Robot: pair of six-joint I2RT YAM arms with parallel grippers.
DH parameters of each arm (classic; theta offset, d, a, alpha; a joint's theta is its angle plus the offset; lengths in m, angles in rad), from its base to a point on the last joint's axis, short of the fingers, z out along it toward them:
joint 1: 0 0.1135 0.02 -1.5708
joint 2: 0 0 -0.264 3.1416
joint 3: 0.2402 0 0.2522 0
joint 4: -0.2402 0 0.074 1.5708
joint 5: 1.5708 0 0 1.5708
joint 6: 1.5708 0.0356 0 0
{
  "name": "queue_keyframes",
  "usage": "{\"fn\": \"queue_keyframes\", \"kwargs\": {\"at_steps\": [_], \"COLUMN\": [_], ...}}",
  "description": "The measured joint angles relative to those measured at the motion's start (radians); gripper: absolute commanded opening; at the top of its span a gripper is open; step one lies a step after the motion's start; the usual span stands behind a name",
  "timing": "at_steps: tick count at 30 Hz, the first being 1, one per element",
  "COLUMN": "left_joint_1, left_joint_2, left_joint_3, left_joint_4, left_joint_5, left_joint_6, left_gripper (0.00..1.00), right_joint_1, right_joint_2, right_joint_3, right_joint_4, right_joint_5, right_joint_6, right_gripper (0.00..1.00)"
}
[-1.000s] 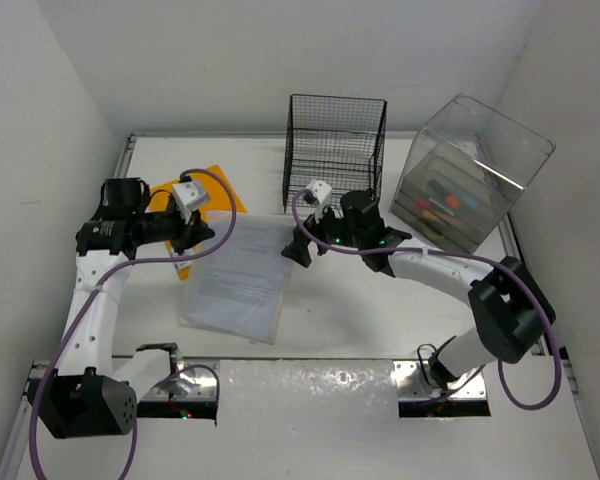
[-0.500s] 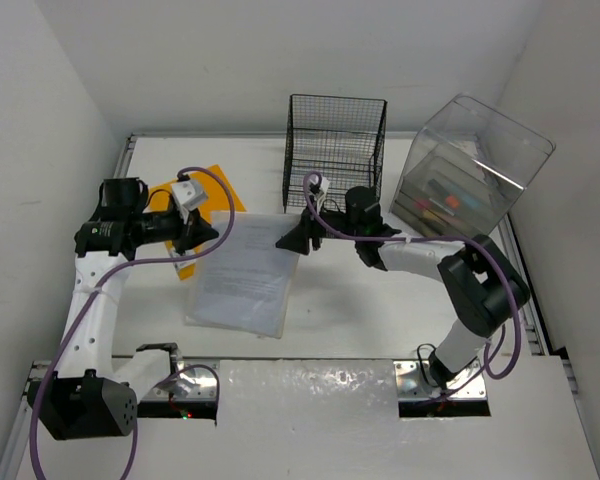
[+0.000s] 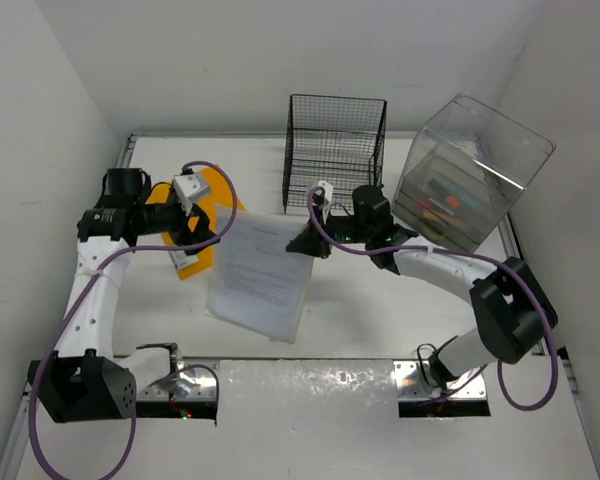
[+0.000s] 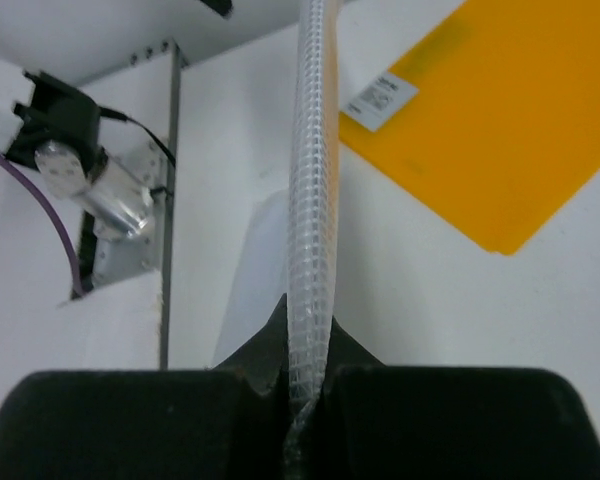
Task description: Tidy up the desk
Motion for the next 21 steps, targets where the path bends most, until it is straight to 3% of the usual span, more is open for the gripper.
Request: {"fn": "queue_keyframes", "kwargs": {"at_steps": [4,7,12,15,21], "left_joint_1": [-0.018,-0.116,-0.396,-0.508,-0.559], "left_joint_2": [0.006,0.000,0.013,0.076,0.180], "left_joint_3": [0.116,0.222,0.300,0.325,0.293], "left_joint_4": [-0.030,-0.010,-0.002,-0.026,-0.032], "left_joint_5": [-0.055,-0.108,-0.193,-0.243,-0.299], "left_joint_6": [0.020,0.023,0.035,0.042,0.061], "left_gripper": [0.93,0.97,0.98,0.98,0.98], "right_joint_1": [0.000,0.000,0.002,0.005,0.012], "right_joint_2": [-0.043,-0.060,-0.078,-0.097,-0.135], "right_joint_3": [0.047,0.078,0.133,0.143,0.144], "right_joint_4": [-0.175,-0.262,-0.379,-0.413,-0.457], "right_joint_5": [0.032,0.054,0.086,0.100,0.107], "right_joint_6": [-0.119,-0.184,-0.258,-0.284,-0.314], "right_gripper": [0.00,0.00,0.00,0.00,0.00]}}
